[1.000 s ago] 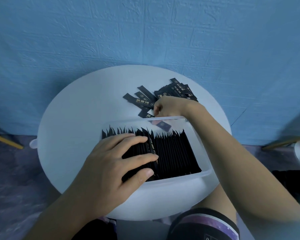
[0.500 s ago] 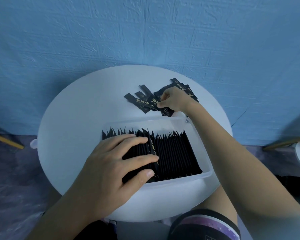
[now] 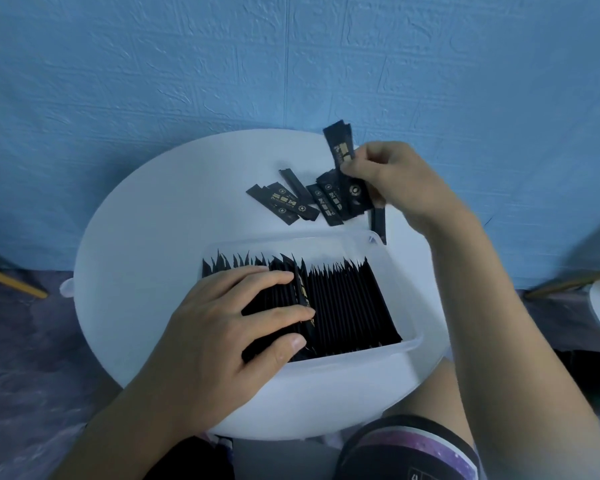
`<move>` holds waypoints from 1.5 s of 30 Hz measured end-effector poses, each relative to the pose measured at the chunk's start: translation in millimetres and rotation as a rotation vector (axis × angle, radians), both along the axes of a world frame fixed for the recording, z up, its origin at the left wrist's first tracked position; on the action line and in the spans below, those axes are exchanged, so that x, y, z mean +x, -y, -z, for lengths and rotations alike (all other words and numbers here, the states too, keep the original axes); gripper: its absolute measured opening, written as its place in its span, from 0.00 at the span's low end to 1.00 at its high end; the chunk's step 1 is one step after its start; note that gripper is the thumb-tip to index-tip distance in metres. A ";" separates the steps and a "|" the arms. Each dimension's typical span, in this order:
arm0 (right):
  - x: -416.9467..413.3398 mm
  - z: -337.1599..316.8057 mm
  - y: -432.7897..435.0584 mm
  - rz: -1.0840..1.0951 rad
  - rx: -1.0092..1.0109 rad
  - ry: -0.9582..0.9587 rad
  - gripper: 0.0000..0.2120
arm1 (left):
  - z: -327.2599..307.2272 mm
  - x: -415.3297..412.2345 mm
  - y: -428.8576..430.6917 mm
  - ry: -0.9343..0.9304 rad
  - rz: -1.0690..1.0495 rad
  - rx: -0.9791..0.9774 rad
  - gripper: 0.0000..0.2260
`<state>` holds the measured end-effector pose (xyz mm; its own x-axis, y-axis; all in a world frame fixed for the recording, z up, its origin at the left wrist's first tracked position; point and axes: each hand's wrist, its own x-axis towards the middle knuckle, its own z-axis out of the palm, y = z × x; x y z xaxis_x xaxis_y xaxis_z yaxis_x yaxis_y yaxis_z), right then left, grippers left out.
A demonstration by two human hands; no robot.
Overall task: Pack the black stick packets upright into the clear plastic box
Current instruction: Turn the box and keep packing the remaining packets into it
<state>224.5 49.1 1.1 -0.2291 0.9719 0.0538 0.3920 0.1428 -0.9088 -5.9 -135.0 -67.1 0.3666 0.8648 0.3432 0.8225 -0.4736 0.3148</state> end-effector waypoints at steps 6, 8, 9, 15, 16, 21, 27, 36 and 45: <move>-8.4 8.3 95.4 -0.209 -0.140 0.238 0.08 | 0.6 0.7 -0.6 0.000 0.000 0.018 0.16; -14.1 18.8 112.3 -0.182 -0.179 0.327 0.08 | 1.7 0.9 -1.2 0.000 0.000 0.026 0.16; -16.7 22.3 118.2 -0.165 -0.189 0.349 0.09 | 2.5 0.9 -1.2 -0.001 0.001 0.033 0.16; -20.4 28.1 131.3 -0.151 -0.154 0.385 0.12 | 4.6 -0.4 -1.5 0.002 0.010 0.056 0.16; -19.5 28.2 131.0 -0.155 -0.182 0.360 0.11 | 4.9 -0.3 -1.1 0.005 0.008 0.052 0.17; -19.8 31.6 126.3 -0.174 -0.213 0.309 0.09 | 5.3 -0.6 -0.5 0.001 0.010 0.047 0.17; -22.8 35.4 122.3 -0.151 -0.228 0.255 0.12 | 4.1 -1.7 -0.8 -0.005 0.021 0.046 0.17; -18.9 39.0 122.4 -0.188 -0.213 0.238 0.04 | 3.5 -0.4 -0.5 -0.019 0.017 0.052 0.17; -20.2 38.5 116.6 -0.194 -0.224 0.182 0.08 | 0.7 -2.0 -2.0 -0.061 0.039 0.038 0.17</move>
